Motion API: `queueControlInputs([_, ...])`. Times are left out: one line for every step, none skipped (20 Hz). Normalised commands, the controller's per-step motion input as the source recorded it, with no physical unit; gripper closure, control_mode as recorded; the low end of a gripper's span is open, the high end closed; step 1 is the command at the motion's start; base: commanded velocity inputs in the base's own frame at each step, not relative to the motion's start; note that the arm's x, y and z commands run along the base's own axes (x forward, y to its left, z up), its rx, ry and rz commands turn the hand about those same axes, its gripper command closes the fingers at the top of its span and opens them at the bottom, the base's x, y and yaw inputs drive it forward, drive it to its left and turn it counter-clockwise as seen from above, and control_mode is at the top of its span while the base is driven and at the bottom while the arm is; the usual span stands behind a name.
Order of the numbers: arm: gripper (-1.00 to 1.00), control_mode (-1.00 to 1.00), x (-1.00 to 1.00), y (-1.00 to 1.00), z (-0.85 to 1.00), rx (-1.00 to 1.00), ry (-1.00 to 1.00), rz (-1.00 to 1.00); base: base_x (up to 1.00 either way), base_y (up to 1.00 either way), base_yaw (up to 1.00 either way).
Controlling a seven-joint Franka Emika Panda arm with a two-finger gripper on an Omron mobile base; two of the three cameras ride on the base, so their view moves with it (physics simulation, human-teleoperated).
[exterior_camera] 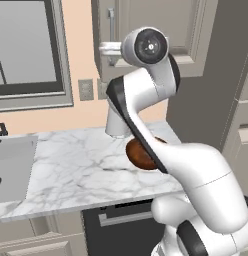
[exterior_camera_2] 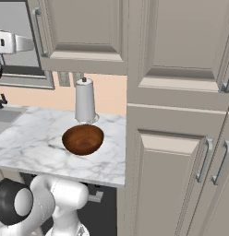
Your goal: Open the cabinet and setup a tea strainer by placing it in the bowl upright.
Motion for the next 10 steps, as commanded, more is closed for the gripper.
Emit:
queueControlInputs([-1.00, -1.00, 0.26, 0.00, 0.00, 0.00, 0.23, 0.00, 0.00, 0.00, 0.00])
queueControlInputs([-1.00, -1.00, 0.39, 0.00, 0.00, 0.00, 0.29, 0.00, 0.00, 0.00, 0.00])
queueControlInputs([-1.00, -1.00, 0.78, 0.00, 0.00, 0.00, 0.49, 0.00, 0.00, 0.00, 0.00])
queueControlInputs([-1.00, -1.00, 0.71, 0.00, 0.00, 0.00, 0.49, 0.00, 0.00, 0.00, 0.00])
queueControlInputs([-1.00, -1.00, 0.39, -0.01, 0.00, 0.00, 0.24, 0.00, 0.00, 0.00, 0.00])
queueControlInputs([-1.00, -1.00, 0.20, 0.00, 0.00, 0.00, 0.07, 0.00, 0.00, 0.00, 0.00])
queueControlInputs([-1.00, -1.00, 0.08, 0.00, 0.00, 0.00, 0.01, 0.00, 0.00, 0.00, 0.00])
queueControlInputs([-1.00, -1.00, 0.00, 0.00, 0.00, 0.00, 0.00, 0.00, 0.00, 0.00, 0.00])
queueControlInputs([-1.00, -1.00, 0.00, 0.00, 0.00, 0.00, 0.00, 0.00, 0.00, 0.00, 0.00])
queueControlInputs([-1.00, -1.00, 0.00, 0.00, 0.00, 0.00, 0.00, 0.00, 0.00, 0.00, 0.00])
